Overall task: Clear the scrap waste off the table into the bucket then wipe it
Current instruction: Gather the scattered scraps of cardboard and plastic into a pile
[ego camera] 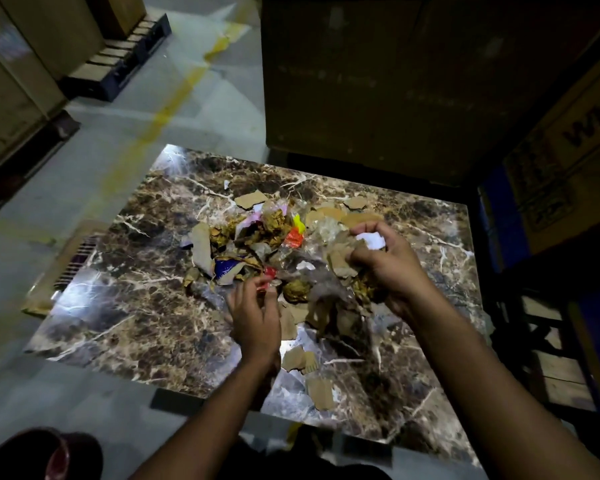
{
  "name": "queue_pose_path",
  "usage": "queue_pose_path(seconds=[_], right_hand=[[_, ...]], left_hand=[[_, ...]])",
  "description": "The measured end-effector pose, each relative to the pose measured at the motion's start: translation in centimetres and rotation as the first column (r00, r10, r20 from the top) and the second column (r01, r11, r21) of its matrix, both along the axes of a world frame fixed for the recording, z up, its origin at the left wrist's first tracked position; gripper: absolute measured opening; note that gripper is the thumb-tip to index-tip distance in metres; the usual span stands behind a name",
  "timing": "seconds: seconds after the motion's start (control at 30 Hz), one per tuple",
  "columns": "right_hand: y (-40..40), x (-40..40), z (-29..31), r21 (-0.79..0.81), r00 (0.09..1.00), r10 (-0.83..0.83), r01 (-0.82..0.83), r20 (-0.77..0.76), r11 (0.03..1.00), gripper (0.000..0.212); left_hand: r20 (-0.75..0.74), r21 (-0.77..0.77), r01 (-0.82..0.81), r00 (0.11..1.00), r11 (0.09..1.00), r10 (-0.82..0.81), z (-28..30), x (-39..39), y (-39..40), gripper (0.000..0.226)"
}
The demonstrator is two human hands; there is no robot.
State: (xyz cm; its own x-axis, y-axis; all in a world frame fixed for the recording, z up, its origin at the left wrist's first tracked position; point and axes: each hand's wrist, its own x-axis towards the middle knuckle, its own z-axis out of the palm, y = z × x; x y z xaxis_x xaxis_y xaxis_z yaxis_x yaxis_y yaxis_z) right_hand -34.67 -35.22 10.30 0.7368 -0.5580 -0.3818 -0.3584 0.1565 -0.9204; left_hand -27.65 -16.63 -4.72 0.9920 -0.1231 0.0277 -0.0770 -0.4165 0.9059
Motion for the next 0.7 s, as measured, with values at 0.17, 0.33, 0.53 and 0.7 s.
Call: queue_pose_path(seconds=[0.17,0.33,0.53,0.7], right_hand=[[-1.3,6.8,-3.8,-0.090,0.988,0.153,-0.151,0.013,0.984,0.053],[-0.6,10.9,-9.8,-0.475,0.954,0.274,-0.298,-0.121,0.828,0.060],[2.3,12.7,-13.8,-0.729,0.888,0.200,-0.455,-0.414,0.511,0.055],[3.3,12.0,-15.0,-0.687,0.792,0.195,-0.602,-0.579,0.406,0.063]], left_hand=[[0.012,-0.027,0.121,0.993,0.992,-0.120,1.8,5.9,-2.1,0.038],[0.023,0.032,0.233,0.972,0.972,-0.234,1.5,9.6,-3.0,0.045],[0.053,0.243,0.509,0.843,0.826,-0.535,-0.4,13.3,-4.5,0.051],[0.098,0.327,0.578,0.766,0.748,-0.635,-3.0,13.2,-4.6,0.056]])
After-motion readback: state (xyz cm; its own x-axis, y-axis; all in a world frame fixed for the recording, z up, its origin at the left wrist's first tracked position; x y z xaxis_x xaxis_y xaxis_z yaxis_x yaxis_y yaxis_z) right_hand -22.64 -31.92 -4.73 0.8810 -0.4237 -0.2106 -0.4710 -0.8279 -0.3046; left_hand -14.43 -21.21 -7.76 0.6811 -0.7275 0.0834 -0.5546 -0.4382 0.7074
